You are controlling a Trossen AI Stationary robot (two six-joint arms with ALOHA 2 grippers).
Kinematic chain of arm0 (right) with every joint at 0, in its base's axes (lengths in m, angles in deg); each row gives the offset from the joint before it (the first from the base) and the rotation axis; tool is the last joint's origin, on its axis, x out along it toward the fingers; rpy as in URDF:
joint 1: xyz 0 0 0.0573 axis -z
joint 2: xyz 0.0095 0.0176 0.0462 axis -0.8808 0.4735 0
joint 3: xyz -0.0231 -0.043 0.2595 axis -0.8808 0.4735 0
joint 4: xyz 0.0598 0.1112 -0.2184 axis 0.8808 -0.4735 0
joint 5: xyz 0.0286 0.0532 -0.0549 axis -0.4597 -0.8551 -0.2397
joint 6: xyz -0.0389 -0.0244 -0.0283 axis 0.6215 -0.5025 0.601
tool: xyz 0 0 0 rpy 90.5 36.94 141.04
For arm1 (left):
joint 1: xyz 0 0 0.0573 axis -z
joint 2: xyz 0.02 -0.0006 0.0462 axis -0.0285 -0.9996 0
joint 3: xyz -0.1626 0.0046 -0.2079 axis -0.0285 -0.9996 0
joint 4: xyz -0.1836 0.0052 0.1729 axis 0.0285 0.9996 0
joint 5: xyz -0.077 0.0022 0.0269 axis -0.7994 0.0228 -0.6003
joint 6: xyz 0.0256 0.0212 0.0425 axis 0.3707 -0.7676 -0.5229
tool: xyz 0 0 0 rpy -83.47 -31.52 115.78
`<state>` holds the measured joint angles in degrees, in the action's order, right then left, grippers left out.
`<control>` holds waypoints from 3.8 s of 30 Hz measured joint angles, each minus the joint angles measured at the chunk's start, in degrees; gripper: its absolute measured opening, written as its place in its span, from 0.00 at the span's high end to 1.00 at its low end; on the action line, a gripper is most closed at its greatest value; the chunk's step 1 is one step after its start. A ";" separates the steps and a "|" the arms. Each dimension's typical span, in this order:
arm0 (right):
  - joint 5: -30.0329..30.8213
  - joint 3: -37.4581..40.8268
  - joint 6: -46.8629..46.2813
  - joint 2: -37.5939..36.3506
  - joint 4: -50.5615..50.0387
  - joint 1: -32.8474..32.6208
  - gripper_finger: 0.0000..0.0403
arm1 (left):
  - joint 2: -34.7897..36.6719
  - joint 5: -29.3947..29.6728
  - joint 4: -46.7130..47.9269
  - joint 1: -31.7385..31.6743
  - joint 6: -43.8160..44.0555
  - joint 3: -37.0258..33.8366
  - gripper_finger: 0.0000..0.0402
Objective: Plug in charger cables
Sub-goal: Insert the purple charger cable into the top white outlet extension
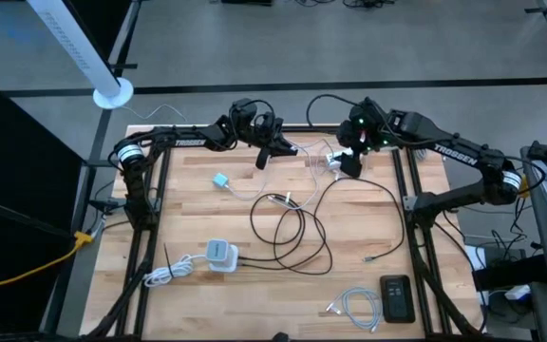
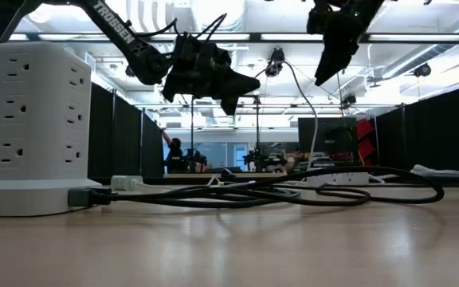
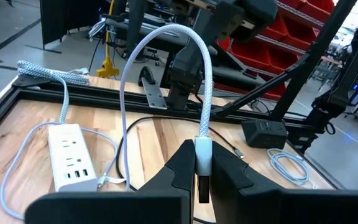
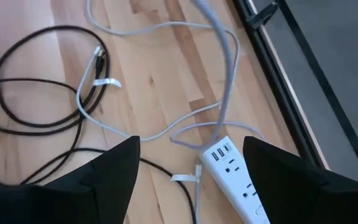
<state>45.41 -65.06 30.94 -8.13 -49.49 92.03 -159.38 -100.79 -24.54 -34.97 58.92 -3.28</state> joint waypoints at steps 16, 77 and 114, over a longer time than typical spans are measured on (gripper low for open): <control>-1.24 0.00 -4.59 0.44 24.79 -10.62 0.43 | 0.00 0.00 0.37 -1.99 28.90 4.87 0.98; -17.17 -0.15 -56.29 5.81 43.94 10.73 0.52 | 0.20 10.56 -1.95 -2.87 40.03 15.08 0.98; 5.77 -0.15 81.45 3.43 40.81 -3.95 0.54 | 0.20 -15.02 -5.60 -3.46 74.84 15.52 0.98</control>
<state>51.18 -65.21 112.39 -4.70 -8.68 88.08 -159.18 -115.81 -30.13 -38.43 133.76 12.24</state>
